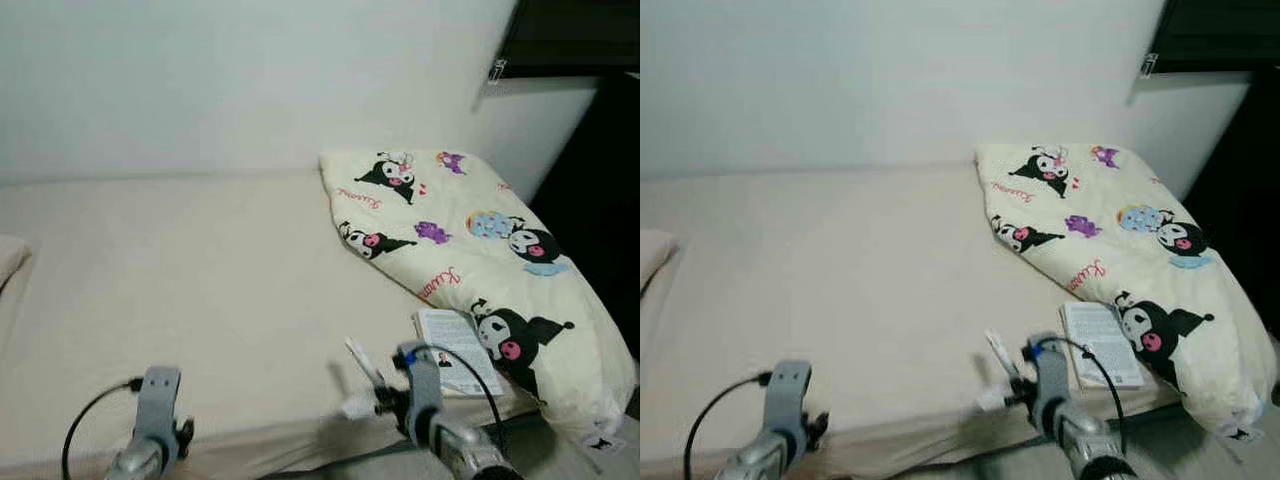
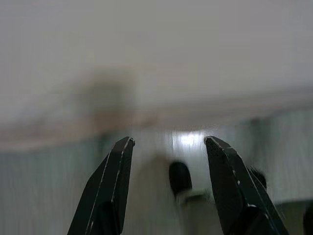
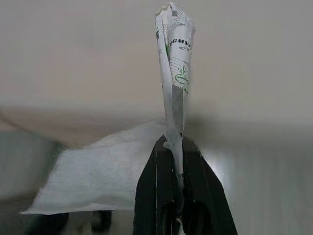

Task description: Clean up the room

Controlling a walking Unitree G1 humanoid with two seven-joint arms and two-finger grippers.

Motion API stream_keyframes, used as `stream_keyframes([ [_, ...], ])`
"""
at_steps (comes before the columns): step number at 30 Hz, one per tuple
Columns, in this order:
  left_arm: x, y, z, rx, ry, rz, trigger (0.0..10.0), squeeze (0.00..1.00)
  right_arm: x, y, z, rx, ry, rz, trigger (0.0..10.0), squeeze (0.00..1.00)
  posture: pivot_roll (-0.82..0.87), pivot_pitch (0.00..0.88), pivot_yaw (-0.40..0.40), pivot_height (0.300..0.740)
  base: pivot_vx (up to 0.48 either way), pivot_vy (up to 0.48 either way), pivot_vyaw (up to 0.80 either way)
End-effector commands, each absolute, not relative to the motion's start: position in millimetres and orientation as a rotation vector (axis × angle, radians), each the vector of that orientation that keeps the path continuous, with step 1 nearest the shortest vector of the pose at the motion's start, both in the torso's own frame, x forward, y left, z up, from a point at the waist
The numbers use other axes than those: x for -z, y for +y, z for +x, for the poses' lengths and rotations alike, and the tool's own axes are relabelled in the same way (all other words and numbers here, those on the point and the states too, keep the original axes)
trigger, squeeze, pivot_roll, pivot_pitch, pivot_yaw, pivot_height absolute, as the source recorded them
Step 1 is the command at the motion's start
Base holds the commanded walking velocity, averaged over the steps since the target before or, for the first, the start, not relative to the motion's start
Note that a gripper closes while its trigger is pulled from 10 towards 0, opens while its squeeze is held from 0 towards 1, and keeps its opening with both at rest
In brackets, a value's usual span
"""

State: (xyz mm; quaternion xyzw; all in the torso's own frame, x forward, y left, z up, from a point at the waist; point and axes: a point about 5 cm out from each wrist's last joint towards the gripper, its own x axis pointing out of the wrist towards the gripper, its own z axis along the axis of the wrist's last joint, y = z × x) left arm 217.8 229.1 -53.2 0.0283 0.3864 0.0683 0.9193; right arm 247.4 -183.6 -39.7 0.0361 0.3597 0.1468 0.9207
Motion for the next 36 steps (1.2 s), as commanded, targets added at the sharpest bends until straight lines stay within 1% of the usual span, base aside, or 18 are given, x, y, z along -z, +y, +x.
stream_keyframes([
  [1, 66, 229, 199, -0.159, 0.879, 0.058, 10.0, 0.0, 53, -193, 228, -0.242, 0.829, 0.086, 0.0, 0.0, 0.0, 0.0, -0.066, 0.74, 0.0, 0.0, 0.0],
  [2, 66, 229, 199, -0.159, 0.879, 0.058, 10.0, 0.0, 53, -193, 228, -0.242, 0.829, 0.086, 0.0, 0.0, 0.0, 0.0, -0.066, 0.74, 0.0, 0.0, 0.0],
  [4, 79, 225, 178, -0.19, 0.952, 0.016, 10.0, 0.0, 72, -205, 197, -0.136, 0.943, 0.127, 0.0, 0.0, 0.01, 0.0, -0.069, 0.74, 0.0, 0.0, 0.0],
  [5, 79, 225, 178, -0.19, 0.952, 0.016, 10.0, 0.0, 72, -205, 197, -0.136, 0.943, 0.127, 0.0, 0.0, 0.01, 0.0, -0.069, 0.74, 0.0, 0.0, 0.0],
  [6, 85, 222, 168, -0.213, 0.989, -0.023, 10.0, 0.0, 80, -212, 179, -0.067, 0.999, 0.135, 0.0, 0.0, 0.01, 0.0, -0.066, 0.74, 0.0, 0.0, 0.0],
  [7, 85, 222, 168, -0.213, 0.989, -0.023, 10.0, 0.0, 80, -212, 179, -0.067, 0.999, 0.135, 0.0, 0.0, 0.01, 0.0, -0.066, 0.74, 0.0, 0.0, 0.0],
  [8, 89, 220, 160, -0.221, 1.018, -0.03, 10.0, 0.0, 84, -216, 172, -0.019, 1.026, 0.11, 4.3, 0.0, 0.01, 0.0, -0.064, 0.74, 0.0, 0.0, 0.0],
  [10, 91, 219, 156, -0.224, 1.037, -0.032, 10.0, 0.0, 86, -219, 167, 0.011, 1.042, 0.091, 4.3, 0.0, 0.01, 0.0, -0.063, 0.74, 0.0, 0.0, 0.0],
  [11, 93, 218, 152, -0.217, 1.051, -0.025, 10.0, 0.0, 87, -219, 163, 0.026, 1.05, 0.099, 10.0, 0.0, 0.0, 0.0, -0.053, 0.74, 0.0, 0.0, 0.0],
  [13, 94, 217, 151, -0.199, 1.056, -0.012, 10.0, 0.0, 86, -220, 164, 0.039, 1.023, 0.147, 10.0, 0.0, -0.01, 0.0, -0.047, 0.74, 0.0, 0.0, 0.0],
  [15, 93, 217, 152, -0.188, 1.05, -0.011, 10.0, 0.0, 86, -220, 164, 0.047, 1.018, 0.16, 10.0, 0.0, -0.01, 0.0, -0.046, 0.74, 0.0, 0.0, 0.21],
  [24, 88, 223, 162, -0.213, 0.994, -0.038, 10.0, 0.0, 87, -214, 167, 0.039, 1.018, 0.142, 10.0, 0.0, -0.01, 0.0, -0.042, 0.74, 0.0, 0.0, 0.8],
  [27, 85, 220, 168, -0.204, 0.972, -0.063, 10.0, 0.0, 86, -215, 168, 0.047, 1.01, 0.13, 10.0, 0.0, -0.02, 0.0, -0.043, 0.74, 0.0, 0.0, 0.8],
  [34, 86, 213, 172, -0.175, 0.976, -0.053, 10.0, 0.0, 86, -216, 168, 0.048, 1.01, 0.128, 10.0, 0.0, -0.02, 0.0, -0.037, 0.74, 0.0, 0.0, 0.8],
  [36, 86, 211, 172, -0.151, 0.982, -0.019, 10.0, 0.0, 85, -216, 169, 0.046, 1.007, 0.127, 10.0, 0.0, -0.03, 0.0, -0.035, 0.74, 0.0, 0.0, 0.8],
])
